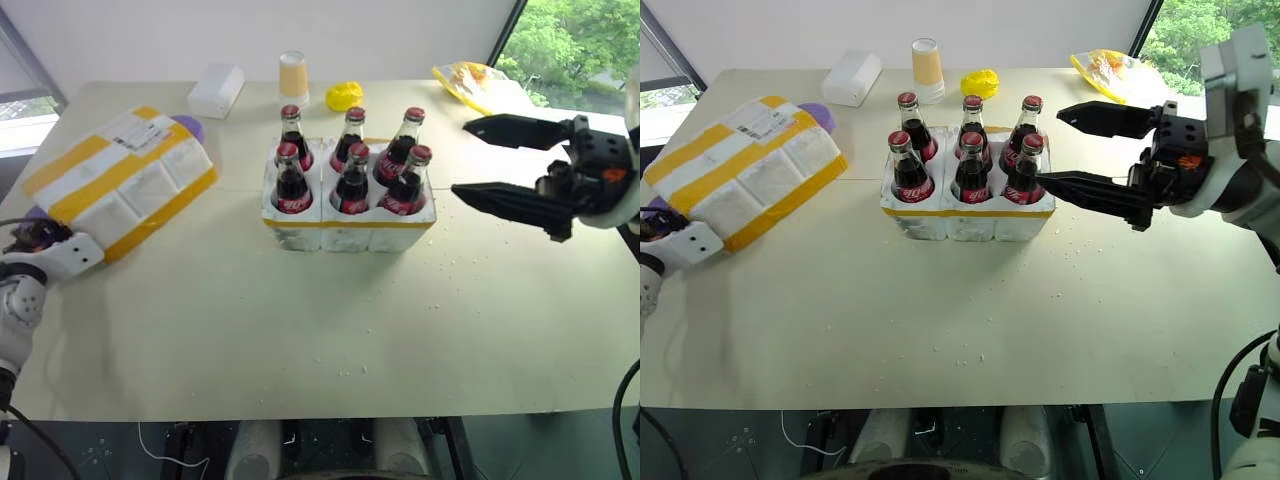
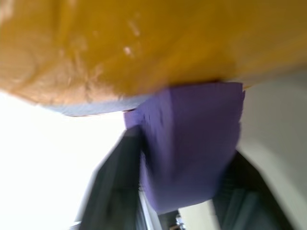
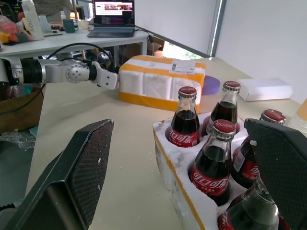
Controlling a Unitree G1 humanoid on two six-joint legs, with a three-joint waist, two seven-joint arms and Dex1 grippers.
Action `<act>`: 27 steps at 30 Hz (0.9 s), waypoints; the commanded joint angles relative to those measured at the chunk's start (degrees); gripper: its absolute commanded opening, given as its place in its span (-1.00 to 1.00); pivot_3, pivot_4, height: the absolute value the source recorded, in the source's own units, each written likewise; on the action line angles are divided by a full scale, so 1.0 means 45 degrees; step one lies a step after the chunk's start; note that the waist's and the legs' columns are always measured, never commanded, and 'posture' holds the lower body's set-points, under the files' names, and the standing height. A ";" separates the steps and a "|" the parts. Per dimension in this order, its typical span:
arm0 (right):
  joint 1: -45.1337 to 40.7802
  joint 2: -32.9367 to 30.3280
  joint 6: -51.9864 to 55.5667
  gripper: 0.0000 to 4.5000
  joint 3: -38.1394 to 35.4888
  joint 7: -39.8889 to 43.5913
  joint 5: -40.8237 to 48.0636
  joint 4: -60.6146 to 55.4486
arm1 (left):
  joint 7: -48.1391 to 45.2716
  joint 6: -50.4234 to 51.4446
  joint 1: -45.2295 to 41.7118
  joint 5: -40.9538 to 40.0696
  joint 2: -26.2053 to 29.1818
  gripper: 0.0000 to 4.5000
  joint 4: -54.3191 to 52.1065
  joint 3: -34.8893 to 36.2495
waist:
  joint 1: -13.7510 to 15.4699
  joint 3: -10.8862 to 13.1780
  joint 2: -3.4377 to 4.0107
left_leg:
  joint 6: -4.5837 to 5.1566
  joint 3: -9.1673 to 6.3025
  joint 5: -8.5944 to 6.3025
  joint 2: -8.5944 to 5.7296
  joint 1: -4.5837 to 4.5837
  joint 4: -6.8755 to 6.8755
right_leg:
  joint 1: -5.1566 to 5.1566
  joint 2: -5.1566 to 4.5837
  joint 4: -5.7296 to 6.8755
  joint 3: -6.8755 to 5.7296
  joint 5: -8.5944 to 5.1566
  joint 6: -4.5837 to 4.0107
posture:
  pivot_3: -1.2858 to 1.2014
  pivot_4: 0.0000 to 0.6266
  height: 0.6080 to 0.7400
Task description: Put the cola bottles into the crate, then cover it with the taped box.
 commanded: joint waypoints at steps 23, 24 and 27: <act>0.1785 -0.0826 -0.0941 1.00 -0.0576 -0.0144 -0.1367 -0.0217 | -0.5376 -0.2641 -0.9500 -0.2877 -0.2012 -0.79 -0.2587 -0.1391 | 0.0260 -0.0018 -0.0080 | 0.0025 0.0021 -0.0002 -0.0054 -0.0004 0.0070 | 0.0077 0.0023 -0.0011 -0.0017 0.0006 0.0019 | 0.03 -0.52 1.00; 0.1903 -0.0804 -0.0920 1.00 -0.0693 -0.0232 -0.1346 -0.0314 | -0.5732 -0.3129 -0.9947 -0.2930 -0.2277 -0.79 -0.2234 -0.1680 | 0.0241 -0.0017 -0.0080 | 0.0023 0.0027 0.0000 -0.0050 0.0005 0.0069 | 0.0076 0.0029 -0.0011 -0.0016 0.0006 0.0019 | 0.03 -0.52 1.00; 0.2275 -0.0751 -0.0832 1.00 -0.1068 -0.0554 -0.1216 -0.0626 | -0.6336 -0.4365 -1.0872 -0.2584 -0.2646 -0.79 -0.0984 -0.2357 | 0.0239 -0.0017 -0.0081 | 0.0009 0.0028 0.0011 -0.0045 0.0010 0.0062 | 0.0072 0.0041 -0.0005 -0.0018 0.0004 0.0023 | 0.03 -0.52 1.00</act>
